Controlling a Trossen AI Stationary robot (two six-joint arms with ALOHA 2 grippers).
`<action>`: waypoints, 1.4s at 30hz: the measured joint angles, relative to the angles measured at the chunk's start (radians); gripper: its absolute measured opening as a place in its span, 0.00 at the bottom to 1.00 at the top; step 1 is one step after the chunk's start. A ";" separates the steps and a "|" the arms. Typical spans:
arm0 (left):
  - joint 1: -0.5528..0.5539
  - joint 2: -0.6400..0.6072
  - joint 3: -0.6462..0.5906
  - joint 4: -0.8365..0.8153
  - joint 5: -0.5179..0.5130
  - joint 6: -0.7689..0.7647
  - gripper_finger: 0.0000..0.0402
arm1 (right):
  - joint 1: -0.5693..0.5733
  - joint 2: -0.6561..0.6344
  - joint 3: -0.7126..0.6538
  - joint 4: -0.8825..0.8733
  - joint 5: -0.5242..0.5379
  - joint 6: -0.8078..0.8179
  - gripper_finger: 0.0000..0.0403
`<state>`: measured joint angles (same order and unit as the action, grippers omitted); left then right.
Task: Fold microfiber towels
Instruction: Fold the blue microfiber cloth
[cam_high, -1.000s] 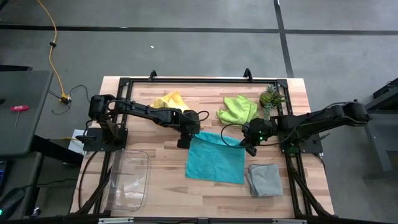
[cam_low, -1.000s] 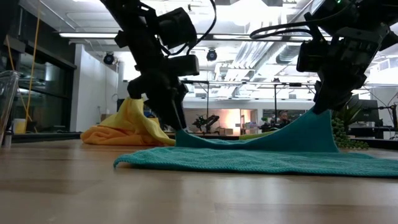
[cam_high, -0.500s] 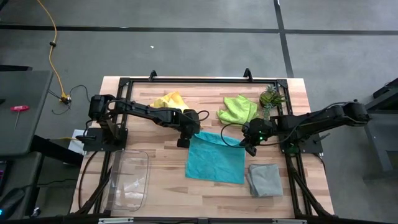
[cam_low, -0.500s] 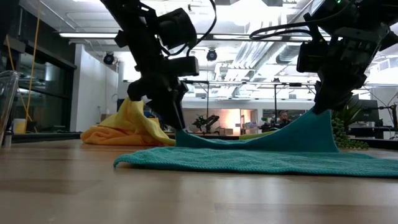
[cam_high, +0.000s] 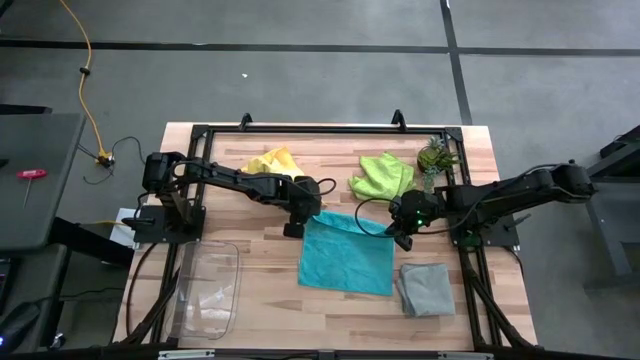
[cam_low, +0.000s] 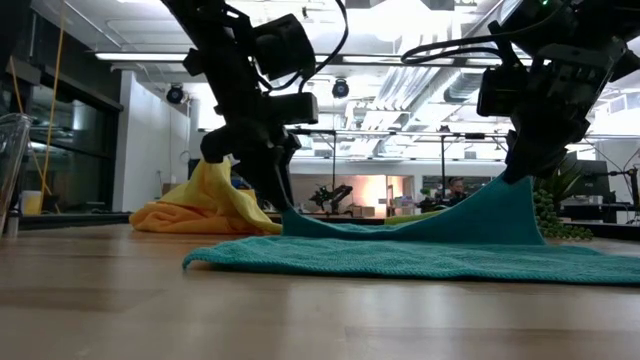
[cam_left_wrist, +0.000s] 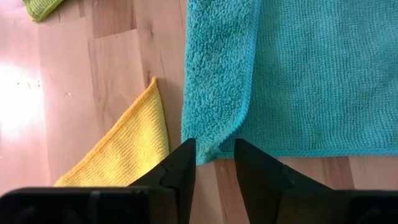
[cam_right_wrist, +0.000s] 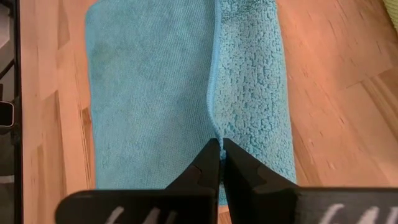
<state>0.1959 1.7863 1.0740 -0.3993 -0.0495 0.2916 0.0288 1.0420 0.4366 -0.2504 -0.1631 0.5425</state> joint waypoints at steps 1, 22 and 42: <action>0.000 0.000 0.000 0.001 0.000 0.000 0.25 | 0.000 0.000 0.000 0.000 0.000 0.000 0.00; 0.019 -0.066 0.001 -0.033 0.003 -0.009 0.01 | -0.013 -0.066 0.053 -0.054 0.015 -0.007 0.00; 0.149 -0.308 0.002 -0.040 -0.018 -0.073 0.00 | -0.131 -0.113 0.232 -0.301 0.156 -0.144 0.00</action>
<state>0.3446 1.4781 1.0756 -0.4394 -0.0677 0.2191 -0.1026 0.9295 0.6685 -0.5512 -0.0070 0.3989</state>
